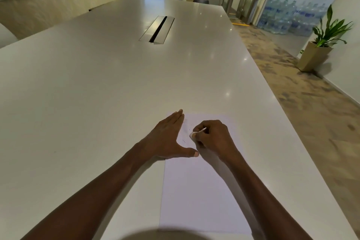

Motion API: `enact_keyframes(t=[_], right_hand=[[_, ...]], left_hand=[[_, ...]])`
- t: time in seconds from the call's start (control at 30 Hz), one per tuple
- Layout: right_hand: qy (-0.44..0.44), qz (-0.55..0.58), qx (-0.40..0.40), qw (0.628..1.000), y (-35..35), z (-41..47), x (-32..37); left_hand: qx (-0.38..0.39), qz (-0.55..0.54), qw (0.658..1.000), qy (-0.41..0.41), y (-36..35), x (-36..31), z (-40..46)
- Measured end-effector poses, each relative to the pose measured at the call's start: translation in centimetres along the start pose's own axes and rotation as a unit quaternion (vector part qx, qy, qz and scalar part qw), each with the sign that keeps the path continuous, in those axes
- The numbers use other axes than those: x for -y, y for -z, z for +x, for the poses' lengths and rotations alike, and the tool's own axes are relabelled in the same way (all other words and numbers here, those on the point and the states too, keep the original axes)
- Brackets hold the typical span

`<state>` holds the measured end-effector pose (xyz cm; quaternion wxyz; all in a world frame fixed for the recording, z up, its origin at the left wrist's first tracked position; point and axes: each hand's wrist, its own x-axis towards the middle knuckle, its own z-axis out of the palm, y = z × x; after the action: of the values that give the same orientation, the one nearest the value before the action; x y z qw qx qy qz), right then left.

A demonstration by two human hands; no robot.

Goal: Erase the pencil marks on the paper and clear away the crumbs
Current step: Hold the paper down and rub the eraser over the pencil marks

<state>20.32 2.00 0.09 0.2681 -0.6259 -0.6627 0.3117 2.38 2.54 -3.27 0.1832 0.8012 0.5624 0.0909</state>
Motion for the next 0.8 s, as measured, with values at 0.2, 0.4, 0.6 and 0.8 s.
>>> enact_keyframes(t=[0.2,0.4,0.6,0.8], right_hand=[[-0.023,0.090,0.001,0.996,0.5,-0.4,-0.6],[0.051,-0.007,-0.024,0.998,-0.4,-0.1,-0.6],[0.087,-0.052,-0.034,0.994,-1.3,-0.3,-0.3],[0.101,-0.085,-0.030,0.991,-1.9,1.4,-0.3]], left_hand=[[-0.021,0.041,0.999,0.005,-0.5,0.4,-0.3],[-0.016,0.060,0.998,0.014,-0.5,0.2,-0.3],[-0.018,0.069,0.997,0.011,-0.7,0.5,-0.1],[-0.009,0.064,0.998,0.009,-0.7,0.5,0.0]])
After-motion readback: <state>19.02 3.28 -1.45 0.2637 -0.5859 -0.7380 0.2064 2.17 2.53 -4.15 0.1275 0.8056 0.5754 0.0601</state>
